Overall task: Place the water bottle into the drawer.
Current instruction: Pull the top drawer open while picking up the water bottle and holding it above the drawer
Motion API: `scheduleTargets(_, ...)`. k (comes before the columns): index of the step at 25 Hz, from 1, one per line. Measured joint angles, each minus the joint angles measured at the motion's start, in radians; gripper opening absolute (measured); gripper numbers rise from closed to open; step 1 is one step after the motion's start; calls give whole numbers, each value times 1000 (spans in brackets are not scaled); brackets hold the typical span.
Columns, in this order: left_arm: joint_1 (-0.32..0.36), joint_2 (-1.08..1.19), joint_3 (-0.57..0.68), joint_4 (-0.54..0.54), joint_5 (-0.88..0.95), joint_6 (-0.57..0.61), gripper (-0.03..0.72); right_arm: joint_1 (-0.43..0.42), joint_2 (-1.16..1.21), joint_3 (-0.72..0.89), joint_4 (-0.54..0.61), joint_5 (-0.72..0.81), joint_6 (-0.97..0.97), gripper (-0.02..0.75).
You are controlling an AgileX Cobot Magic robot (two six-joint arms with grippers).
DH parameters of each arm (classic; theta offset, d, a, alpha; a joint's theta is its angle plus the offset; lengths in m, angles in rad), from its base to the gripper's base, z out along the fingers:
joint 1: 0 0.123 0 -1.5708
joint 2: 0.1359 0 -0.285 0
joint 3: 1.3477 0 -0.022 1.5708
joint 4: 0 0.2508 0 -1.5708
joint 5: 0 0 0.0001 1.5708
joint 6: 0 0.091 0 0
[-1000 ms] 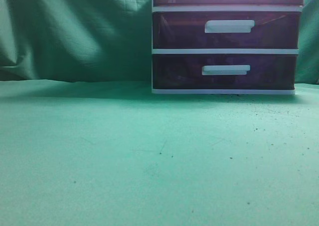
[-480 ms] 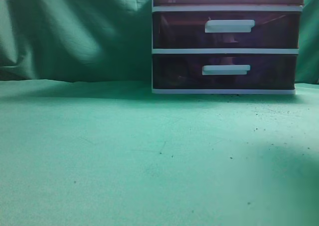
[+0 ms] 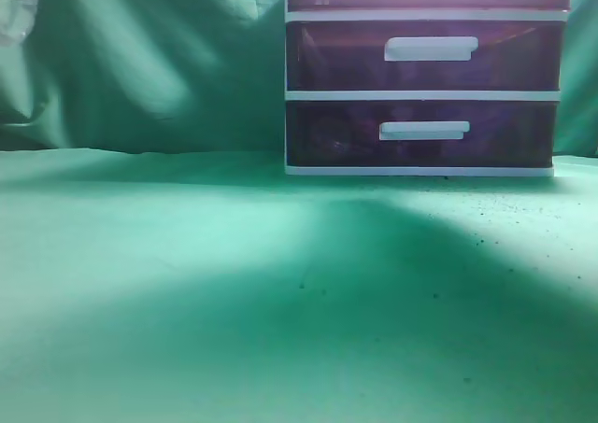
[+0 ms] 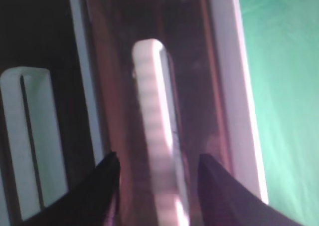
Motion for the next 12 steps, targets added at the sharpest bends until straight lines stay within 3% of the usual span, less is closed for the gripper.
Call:
scheduleTargets(8,0,18,0,2,-15,0,274,0,100,-93,-6,-10,-4,321)
scheduleTargets(12,0,18,0,4,-34,0,274,0,86,-95,-16,-16,-14,90)
